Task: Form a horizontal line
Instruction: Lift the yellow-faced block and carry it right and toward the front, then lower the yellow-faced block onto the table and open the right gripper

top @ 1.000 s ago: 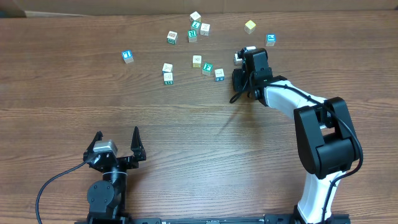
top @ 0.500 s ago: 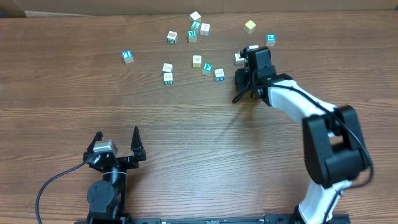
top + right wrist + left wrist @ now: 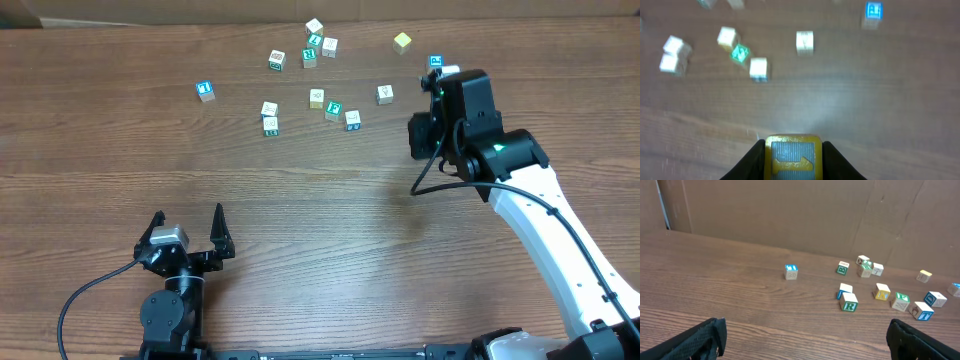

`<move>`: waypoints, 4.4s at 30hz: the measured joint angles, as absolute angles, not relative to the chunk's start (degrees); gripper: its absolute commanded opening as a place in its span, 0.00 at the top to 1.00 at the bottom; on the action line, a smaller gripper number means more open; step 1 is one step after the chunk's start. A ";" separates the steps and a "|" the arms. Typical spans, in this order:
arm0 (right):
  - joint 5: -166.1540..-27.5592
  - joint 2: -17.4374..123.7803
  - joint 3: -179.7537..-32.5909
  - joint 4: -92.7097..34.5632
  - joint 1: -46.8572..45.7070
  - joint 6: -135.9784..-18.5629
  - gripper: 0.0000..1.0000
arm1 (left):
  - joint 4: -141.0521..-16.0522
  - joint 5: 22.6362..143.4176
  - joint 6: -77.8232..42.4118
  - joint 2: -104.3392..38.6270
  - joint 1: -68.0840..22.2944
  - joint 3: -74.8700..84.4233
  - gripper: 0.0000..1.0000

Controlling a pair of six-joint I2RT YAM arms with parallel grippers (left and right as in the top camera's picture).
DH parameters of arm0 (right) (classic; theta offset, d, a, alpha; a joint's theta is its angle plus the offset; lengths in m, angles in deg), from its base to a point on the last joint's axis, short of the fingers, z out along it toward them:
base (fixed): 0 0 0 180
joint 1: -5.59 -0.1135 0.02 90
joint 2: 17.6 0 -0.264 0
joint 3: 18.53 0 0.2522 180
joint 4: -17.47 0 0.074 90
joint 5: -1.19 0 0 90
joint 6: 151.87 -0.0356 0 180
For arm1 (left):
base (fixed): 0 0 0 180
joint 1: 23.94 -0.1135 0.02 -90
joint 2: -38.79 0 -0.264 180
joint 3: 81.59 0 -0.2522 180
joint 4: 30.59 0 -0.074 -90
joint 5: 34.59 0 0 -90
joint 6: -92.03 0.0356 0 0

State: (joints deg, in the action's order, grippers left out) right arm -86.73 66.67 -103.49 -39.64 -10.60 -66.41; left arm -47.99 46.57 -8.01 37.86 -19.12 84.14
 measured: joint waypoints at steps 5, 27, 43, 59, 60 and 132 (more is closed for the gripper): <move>-87.38 66.86 -103.43 -47.97 -10.57 -68.92 0.69 | -47.99 46.57 -8.01 37.88 -19.12 84.14 0.00; -87.38 68.20 -89.16 -36.95 -10.57 -74.82 0.62 | -47.99 46.57 -8.03 37.88 -19.12 84.14 0.01; -86.51 68.20 -80.44 -24.14 -10.57 -75.19 0.41 | -47.99 46.57 -8.01 37.88 -19.12 84.14 0.01; -90.11 70.23 -79.80 -27.01 -10.57 -75.37 0.48 | -47.99 46.57 -8.01 37.88 -19.12 84.16 0.01; -90.11 71.04 -79.80 -26.88 -10.57 -75.37 0.48 | -47.99 46.57 -8.01 37.88 -19.12 84.16 0.01; -78.68 79.24 -79.74 -10.02 -10.57 -68.29 0.61 | -47.99 46.57 -8.03 37.88 -19.12 84.14 0.00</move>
State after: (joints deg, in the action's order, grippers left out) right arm -78.68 79.24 -79.74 -10.02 -10.57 -68.29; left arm -47.99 46.57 -8.03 37.88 -19.12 84.14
